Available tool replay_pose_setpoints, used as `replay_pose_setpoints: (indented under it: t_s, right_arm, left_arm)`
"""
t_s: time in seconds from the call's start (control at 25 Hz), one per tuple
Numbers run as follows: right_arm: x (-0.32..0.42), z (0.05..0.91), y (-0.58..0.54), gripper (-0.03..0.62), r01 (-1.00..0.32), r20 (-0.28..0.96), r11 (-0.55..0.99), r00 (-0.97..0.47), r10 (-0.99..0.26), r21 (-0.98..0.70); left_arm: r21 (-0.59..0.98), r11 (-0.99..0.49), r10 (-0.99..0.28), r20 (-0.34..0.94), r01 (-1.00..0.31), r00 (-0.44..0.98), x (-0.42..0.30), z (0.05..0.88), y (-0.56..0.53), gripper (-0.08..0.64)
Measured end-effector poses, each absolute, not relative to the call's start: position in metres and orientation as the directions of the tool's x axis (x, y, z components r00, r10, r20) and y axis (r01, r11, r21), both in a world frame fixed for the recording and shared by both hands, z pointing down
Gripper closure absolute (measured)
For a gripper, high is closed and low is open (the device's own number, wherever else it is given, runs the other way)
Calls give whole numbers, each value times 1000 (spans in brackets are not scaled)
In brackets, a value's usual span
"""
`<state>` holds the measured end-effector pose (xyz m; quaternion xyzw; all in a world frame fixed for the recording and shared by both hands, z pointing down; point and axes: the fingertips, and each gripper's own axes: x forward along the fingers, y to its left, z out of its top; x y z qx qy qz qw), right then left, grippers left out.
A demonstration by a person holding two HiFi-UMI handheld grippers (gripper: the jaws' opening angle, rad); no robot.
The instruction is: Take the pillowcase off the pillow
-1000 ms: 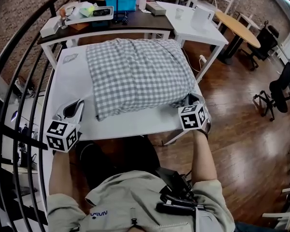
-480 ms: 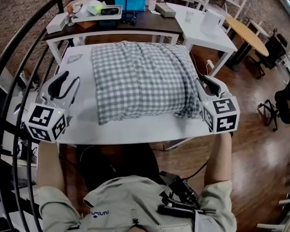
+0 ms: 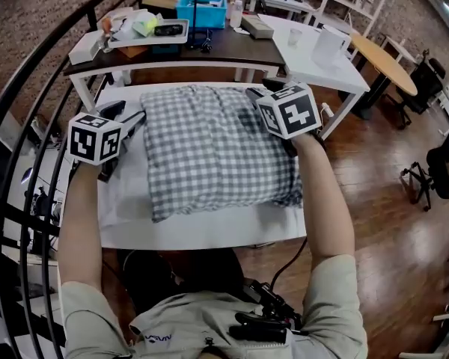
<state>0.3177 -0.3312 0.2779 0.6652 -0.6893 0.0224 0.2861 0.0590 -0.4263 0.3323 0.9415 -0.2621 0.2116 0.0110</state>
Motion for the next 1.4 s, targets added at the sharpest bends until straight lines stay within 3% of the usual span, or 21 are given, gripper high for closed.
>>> replay_pose_setpoints:
  t_s: [0.16,0.28,0.32,0.4,0.68,0.96,1.2,1.4]
  right_arm:
    - [315,299,-370,390,-940,501,131,48,-864,315]
    - [318,323,-382,391,-940,571,142,64,-819,309]
    - [320,330,-384,420,-938,590,148,72,-804,315]
    - [320,339,-385,563,-925,606,157,92,-790,346]
    - [339,305,-374,588,-829,489,74,253,-835,554]
    - [404,283,-340,588,-737,398,-100,467,-790,668]
    - [445,303,-323,588,-726,419,-142,532,-736,673]
    - [438,330,-316,585,-799,431,-149,459,-777,583]
  left_arm:
    - [-91,-887,-448,401,-452,799,64,331,-420,322]
    - [-131,-905,-420,438,-405,795,69,340,-405,374]
    - [-162,-908,-415,458,-386,786,71,344,-400,438]
    - [-234,-904,-427,485,-358,763,72,349,-394,535]
    - [-245,-875,-482,352,-418,802,35,309,-380,546]
    - [-250,-832,-548,238,-494,802,-10,267,-362,548]
    - [-184,-832,-555,286,-523,781,-18,295,-378,548]
    - [-153,-846,-531,331,-511,780,9,341,-391,545]
